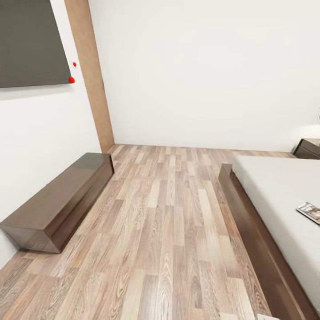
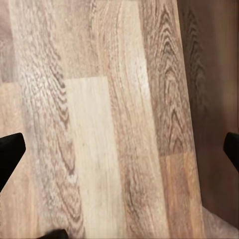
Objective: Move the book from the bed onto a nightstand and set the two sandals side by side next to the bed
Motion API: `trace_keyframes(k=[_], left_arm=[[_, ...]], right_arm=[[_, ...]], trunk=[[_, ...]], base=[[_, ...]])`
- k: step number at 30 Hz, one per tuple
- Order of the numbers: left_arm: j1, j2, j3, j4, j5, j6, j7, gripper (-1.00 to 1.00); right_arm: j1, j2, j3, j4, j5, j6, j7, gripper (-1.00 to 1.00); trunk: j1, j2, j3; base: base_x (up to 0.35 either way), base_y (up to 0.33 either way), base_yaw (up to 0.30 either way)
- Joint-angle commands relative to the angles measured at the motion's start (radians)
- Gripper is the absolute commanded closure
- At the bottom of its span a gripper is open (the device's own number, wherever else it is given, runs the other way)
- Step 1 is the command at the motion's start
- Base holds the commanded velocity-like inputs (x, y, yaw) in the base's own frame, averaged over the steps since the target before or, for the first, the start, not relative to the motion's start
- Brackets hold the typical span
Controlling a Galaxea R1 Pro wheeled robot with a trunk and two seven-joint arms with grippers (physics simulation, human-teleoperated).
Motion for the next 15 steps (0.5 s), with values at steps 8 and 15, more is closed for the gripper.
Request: trace_keyframes(k=[8,15], left_arm=[[0.000,0.000,-0.009,0.001,0.006,-0.002,0.005,-1.00],[0.000,0.000,-0.009,0.001,0.005,-0.001,0.005,-1.00]], right_arm=[[0.000,0.000,-0.008,0.002,0.011,-0.002,-0.005,-1.00],[0.000,0.000,-0.008,0.002,0.011,-0.002,-0.005,-1.00]], trunk=[[-0.031,0.056,0.022],[-0.058,0.105,0.040]], base=[[0.000,0.000,-0.156],[0.000,0.000,-0.238]])
